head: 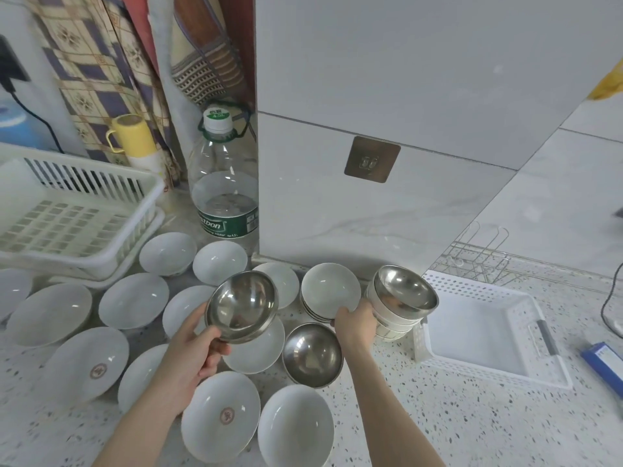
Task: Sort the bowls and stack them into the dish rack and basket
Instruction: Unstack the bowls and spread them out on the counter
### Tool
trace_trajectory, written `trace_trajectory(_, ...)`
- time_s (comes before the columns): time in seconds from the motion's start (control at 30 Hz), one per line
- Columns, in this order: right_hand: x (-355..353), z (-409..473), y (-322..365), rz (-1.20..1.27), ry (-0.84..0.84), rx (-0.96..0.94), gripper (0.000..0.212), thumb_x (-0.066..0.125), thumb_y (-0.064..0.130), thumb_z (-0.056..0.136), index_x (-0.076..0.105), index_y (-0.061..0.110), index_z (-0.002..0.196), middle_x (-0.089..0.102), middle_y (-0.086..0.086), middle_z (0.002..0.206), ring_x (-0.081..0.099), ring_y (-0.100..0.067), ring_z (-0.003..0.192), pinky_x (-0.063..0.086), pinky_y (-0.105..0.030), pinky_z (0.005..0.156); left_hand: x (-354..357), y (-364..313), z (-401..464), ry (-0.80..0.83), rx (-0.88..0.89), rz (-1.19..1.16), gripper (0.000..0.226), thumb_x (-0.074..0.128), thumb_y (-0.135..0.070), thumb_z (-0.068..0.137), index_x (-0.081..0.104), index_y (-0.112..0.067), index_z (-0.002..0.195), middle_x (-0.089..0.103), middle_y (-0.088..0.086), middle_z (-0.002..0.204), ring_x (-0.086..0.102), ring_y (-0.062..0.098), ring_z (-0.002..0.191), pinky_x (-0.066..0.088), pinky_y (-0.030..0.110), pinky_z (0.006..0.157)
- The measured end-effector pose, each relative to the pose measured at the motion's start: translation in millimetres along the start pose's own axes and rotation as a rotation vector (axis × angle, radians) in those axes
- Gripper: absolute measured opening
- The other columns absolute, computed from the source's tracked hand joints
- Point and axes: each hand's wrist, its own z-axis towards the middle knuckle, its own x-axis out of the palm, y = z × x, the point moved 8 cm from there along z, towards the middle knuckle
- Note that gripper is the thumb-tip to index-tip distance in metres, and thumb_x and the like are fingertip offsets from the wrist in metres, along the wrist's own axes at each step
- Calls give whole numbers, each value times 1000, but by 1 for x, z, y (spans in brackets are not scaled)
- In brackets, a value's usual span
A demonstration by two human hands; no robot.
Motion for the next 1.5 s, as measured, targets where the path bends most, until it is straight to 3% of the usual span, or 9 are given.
trace_trajectory(0.1,-1,-3,5,19,-7,-12,39,43,10,86,45,5,125,68,-20,106,61,-34,101,43,-33,78,-12,-1,-4,9,3,-21,39,56,-5,94,66,-37,112,56,9,56,35,9,42,23,17,32)
trace_trajectory(0.23,-5,-17,17,-4,-81,-37,42,42,9,90,42,2,131,62,-21,119,56,-38,110,46,-41,88,-23,-8,-6,45,12,13,38,56,-7,95,65,-41,109,58,11,54,34,8,38,23,17,32)
trace_trajectory(0.3,-7,-26,25,9,-120,-68,43,41,10,91,42,3,133,59,-19,122,55,-37,112,45,-40,86,-30,-12,-6,71,13,20,39,57,-8,95,65,-44,109,59,11,54,34,8,37,23,17,32)
trace_trajectory(0.47,-8,-60,33,179,-158,-91,34,40,10,90,50,6,122,64,-17,107,62,-35,97,52,-46,83,-42,-21,-9,146,28,57,50,55,-5,93,68,-53,98,58,11,55,41,11,43,23,20,35)
trace_trajectory(0.63,-6,-103,17,437,-179,-3,14,41,4,88,53,2,94,56,-10,72,52,-9,49,40,-21,45,-50,-21,-7,214,5,96,49,56,-5,92,67,-51,103,59,11,57,43,12,46,23,19,36)
trace_trajectory(0.87,-15,-145,-22,683,-201,204,15,38,-2,87,47,7,77,42,-8,57,27,-10,36,22,-19,33,-37,-8,-4,296,-35,136,47,57,-5,92,66,-50,100,59,14,58,37,18,53,21,17,36)
trace_trajectory(1.0,-41,-157,-43,679,-264,209,13,39,-1,87,51,5,85,47,-9,56,26,-9,33,22,-19,33,-9,7,-10,373,-68,160,39,57,-6,93,63,-40,112,58,12,56,34,10,39,23,17,34)
trace_trajectory(1.2,-83,-157,-78,645,-318,169,22,42,4,89,58,10,103,50,-7,53,30,-10,37,27,-19,36,37,33,-21,388,-109,200,53,53,0,92,58,-45,118,59,16,57,34,12,41,22,17,36)
trace_trajectory(1.5,-153,-114,-134,642,-256,187,28,41,2,88,56,2,112,49,-3,43,28,-11,35,24,-19,36,122,70,-41,361,-73,225,53,49,3,94,50,-30,136,60,15,55,38,10,36,21,17,35)
